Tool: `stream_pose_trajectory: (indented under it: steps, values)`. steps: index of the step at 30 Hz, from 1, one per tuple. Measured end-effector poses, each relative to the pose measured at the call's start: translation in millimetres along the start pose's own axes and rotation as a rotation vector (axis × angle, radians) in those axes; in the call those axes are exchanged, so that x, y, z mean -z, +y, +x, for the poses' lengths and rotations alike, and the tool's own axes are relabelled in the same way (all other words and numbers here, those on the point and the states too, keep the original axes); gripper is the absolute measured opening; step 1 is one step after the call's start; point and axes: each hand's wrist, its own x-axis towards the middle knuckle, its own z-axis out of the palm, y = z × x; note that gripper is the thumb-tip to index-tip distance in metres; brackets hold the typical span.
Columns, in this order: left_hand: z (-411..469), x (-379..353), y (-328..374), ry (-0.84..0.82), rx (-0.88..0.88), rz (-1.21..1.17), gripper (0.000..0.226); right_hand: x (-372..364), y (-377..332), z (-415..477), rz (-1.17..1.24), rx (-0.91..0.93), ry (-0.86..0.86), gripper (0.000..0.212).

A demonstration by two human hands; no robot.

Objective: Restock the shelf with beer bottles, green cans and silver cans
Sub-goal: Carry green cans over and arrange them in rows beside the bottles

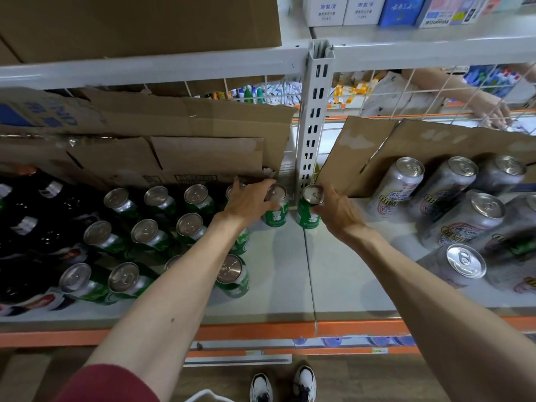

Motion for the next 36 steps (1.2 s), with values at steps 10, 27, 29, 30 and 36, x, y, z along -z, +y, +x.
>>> stream_pose_trajectory:
  steps: [10, 27, 29, 30, 36]
  values:
    - [3.2, 2.4, -2.1, -0.01, -0.022, -0.001, 0.058, -8.3, 2.4, 12.3, 0.091, -0.045, 0.017, 0.038]
    - [-13.6, 22.4, 45.8, 0.124, -0.063, 0.049, 0.044, 27.6, 5.5, -26.4, -0.013, -0.05, 0.051, 0.049]
    - [-12.0, 25.4, 78.1, 0.198, -0.151, 0.028, 0.03, 53.5, 8.9, -42.3, -0.047, -0.043, 0.112, 0.043]
    - [-9.5, 24.6, 98.1, 0.218, -0.194, 0.003, 0.025, 68.9, 12.5, -50.6, -0.056, -0.053, 0.158, 0.037]
    - [-6.5, -2.0, 252.2, 0.133, -0.474, -0.012, 0.022, 184.3, 72.3, -123.1, -0.18, -0.15, 0.471, 0.032]
